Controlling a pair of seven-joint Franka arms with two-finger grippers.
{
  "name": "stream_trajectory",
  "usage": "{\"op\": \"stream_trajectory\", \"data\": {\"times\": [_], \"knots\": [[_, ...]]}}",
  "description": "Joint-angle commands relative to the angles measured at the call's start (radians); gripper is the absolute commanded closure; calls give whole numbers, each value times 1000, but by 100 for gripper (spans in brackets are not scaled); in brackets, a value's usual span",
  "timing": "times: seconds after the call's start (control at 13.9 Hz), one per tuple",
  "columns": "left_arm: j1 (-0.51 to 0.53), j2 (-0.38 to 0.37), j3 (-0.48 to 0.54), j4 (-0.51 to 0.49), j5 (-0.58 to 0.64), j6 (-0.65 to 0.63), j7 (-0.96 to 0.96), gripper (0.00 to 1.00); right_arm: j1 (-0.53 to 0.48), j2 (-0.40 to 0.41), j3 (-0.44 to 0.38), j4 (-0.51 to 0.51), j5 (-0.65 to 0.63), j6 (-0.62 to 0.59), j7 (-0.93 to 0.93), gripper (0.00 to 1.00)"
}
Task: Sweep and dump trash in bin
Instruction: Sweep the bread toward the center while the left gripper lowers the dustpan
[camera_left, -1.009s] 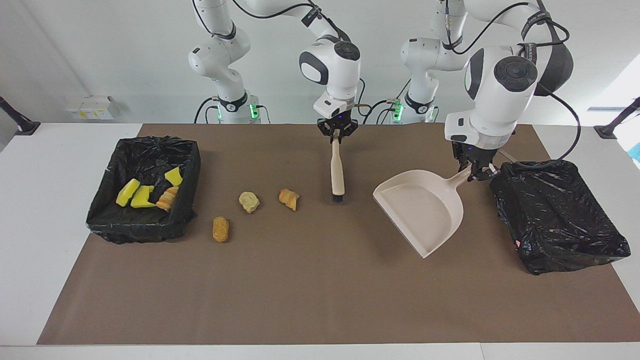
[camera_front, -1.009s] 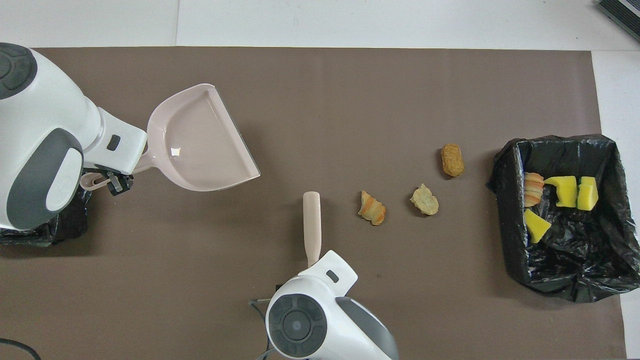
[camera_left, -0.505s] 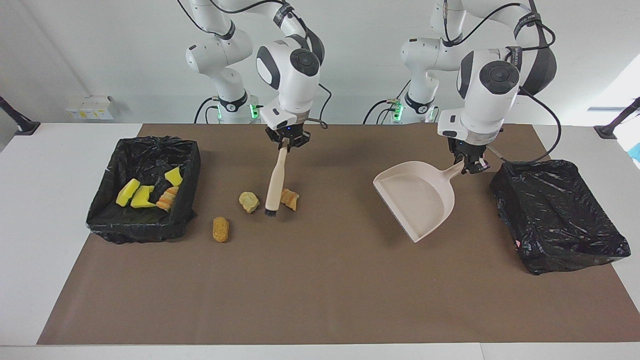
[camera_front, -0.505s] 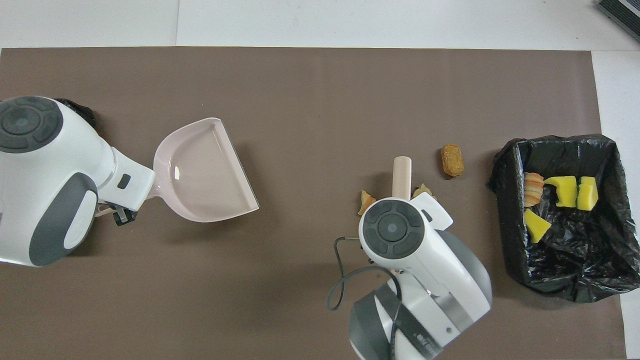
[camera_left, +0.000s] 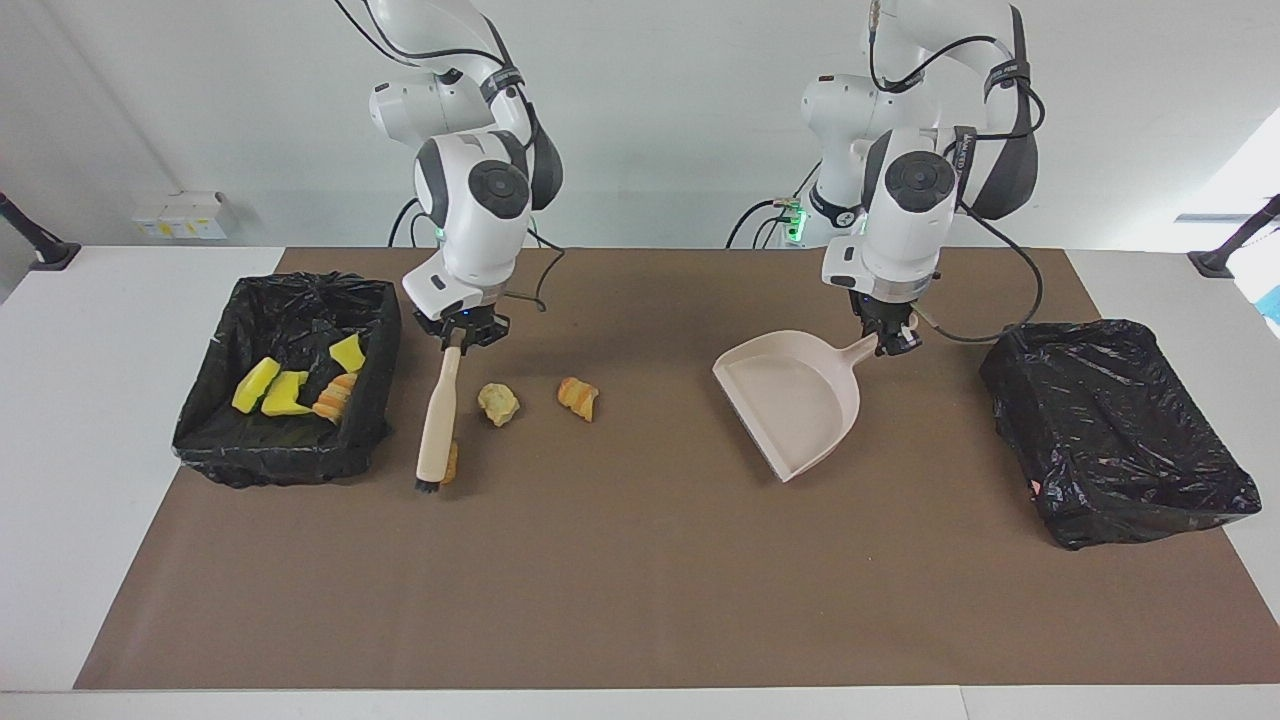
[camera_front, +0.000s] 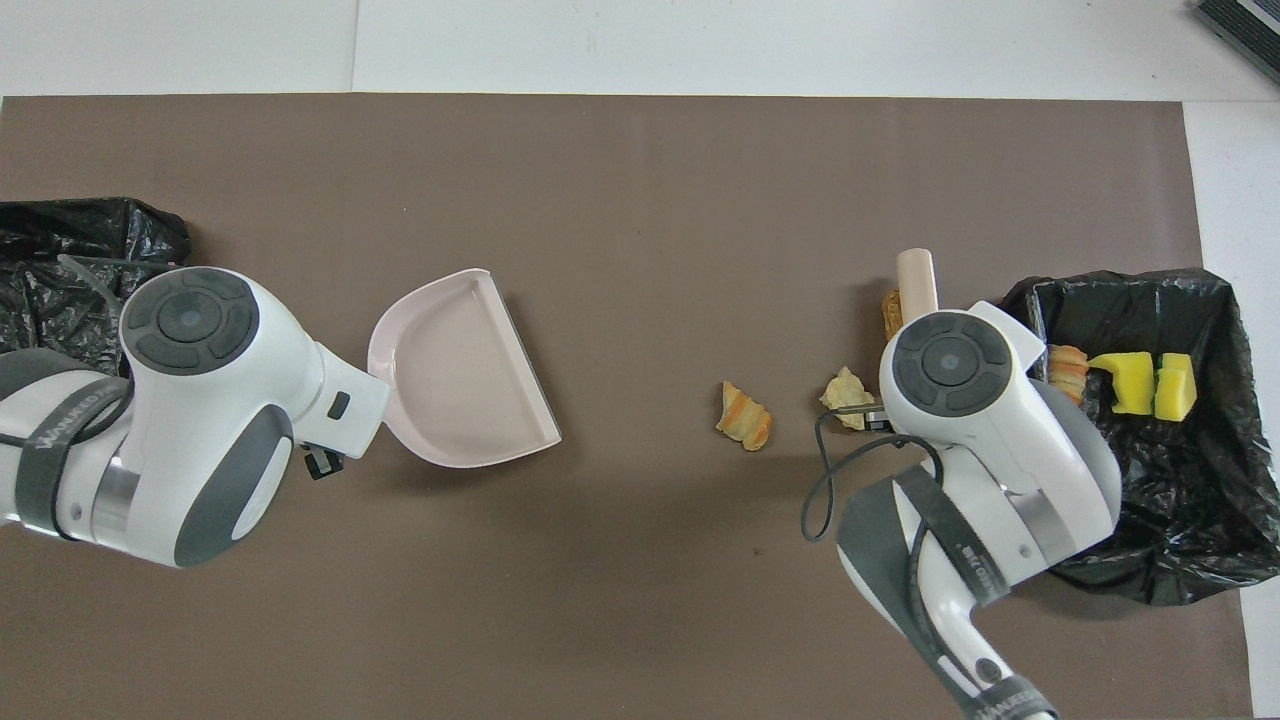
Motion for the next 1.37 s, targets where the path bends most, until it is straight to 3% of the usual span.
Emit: {"op": "stream_trajectory", "data": {"times": [0.0,0.29,0.43,0.58,0.79,0.94,1.3], "knots": [[-18,-36,12,-61,15,39,-32,100,-73,-24,16,-78,-22,92,-75,100],[-22,-45,9,-82,7,38,-93,100,-64,-38,21,-155,25,138,-78,100],[-22,-68,9,-121,5,32,-79,100,-28,-35,21,-154,202,143,-96,100],[-22,-115,10,-206,5,50,-36,100,14,-27,22,-149,252,146,-86,100],[-93,-125,9,-207,5,55,-26,100,77,-15,24,-148,328,167,-89,100],[-94,-115,7,-206,1,120,63,100,113,-6,24,-126,381,168,-95,100],[-133,-105,6,-207,-10,159,60,100,221,66,27,-44,471,169,-96,100]]}}
